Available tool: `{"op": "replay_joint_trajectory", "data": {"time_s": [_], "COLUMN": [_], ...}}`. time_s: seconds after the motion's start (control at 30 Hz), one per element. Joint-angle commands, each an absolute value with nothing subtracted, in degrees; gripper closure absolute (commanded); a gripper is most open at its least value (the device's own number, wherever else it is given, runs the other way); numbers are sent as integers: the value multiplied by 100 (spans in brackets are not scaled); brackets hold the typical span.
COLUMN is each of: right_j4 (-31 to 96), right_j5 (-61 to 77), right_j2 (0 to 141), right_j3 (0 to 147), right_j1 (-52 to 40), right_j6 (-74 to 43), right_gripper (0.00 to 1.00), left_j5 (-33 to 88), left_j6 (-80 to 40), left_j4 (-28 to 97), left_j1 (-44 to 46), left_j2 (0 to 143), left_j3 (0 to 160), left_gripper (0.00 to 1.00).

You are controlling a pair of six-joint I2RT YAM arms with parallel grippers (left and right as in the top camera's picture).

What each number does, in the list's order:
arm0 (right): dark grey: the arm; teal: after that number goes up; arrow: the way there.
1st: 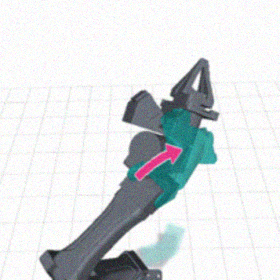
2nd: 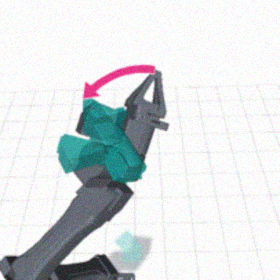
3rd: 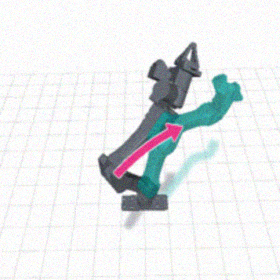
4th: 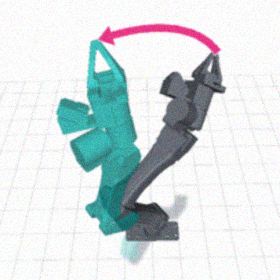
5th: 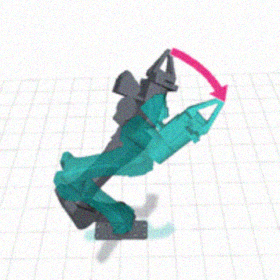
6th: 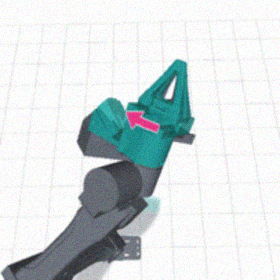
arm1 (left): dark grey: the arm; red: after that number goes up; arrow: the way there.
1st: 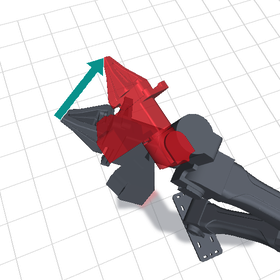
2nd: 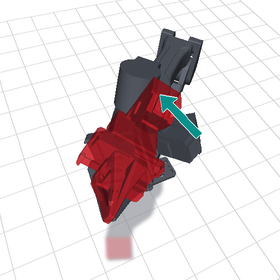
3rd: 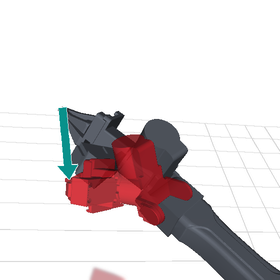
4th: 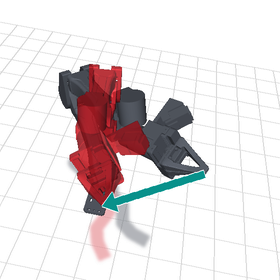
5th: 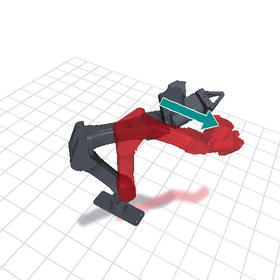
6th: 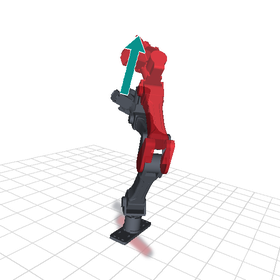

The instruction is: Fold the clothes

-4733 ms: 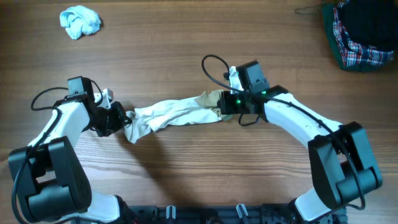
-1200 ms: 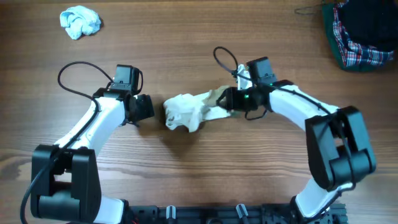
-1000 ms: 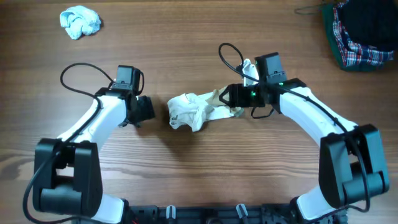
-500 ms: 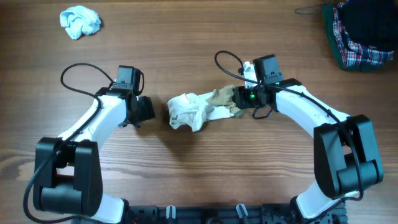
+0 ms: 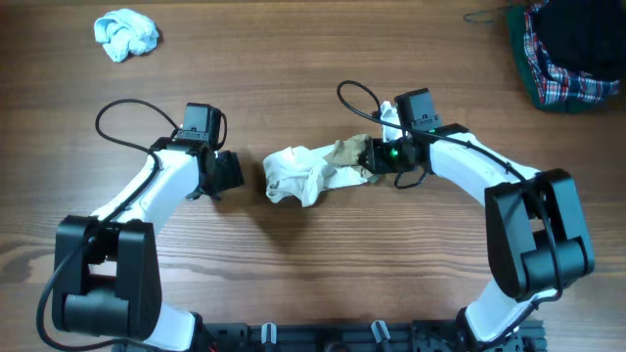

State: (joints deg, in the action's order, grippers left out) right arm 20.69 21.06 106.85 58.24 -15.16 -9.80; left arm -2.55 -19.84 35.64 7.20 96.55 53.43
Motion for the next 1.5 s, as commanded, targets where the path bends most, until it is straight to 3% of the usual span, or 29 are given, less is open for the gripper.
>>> {"op": "replay_joint_trajectory", "data": {"time_s": [0.0,0.33,0.5,0.77,1.03,1.07,1.1,1.13,1.17,1.23,1.47], "right_j4": [1975,2626,2617,1911,158,-43,-134,-169,-193,-248,-309], "right_j5": [2412,2620,2934,2567,2838,2838,2823,2810,2808,2814,2858], "right_j2": [10879,9542,9376,9386,10320,10368,10398,10407,10427,10427,10304], "right_j3": [5878,5898,5898,5898,5900,5900,5900,5900,5900,5900,6047], "right_j1": [-1529,-1271,-2080,-3218,-3911,-4018,-4121,-4187,-4228,-4224,-4069], "right_j6": [-910,-867,-740,-1105,-1704,-1758,-1780,-1782,-1785,-1802,-1756], "right_gripper": [95,96,96,96,95,92,77,49,27,8,0], "left_j5": [-309,-307,-209,-198,-93,-93,-93,-93,-93,-93,-97], "left_j6": [-1997,-1997,-1997,-1999,-1997,-1997,-1997,-1997,-1997,-1997,-1841], "left_j4": [3538,3527,3433,3402,3387,3387,3387,3387,3387,3389,3385], "left_j1": [696,696,696,698,701,701,701,701,701,701,694], "left_j2": [9730,9730,9730,9730,9730,9730,9730,9730,9730,9730,9594], "left_j3": [5417,5417,5417,5417,5417,5417,5417,5417,5417,5417,5435], "left_gripper": [28,28,28,29,29,29,29,29,29,29,31]}}
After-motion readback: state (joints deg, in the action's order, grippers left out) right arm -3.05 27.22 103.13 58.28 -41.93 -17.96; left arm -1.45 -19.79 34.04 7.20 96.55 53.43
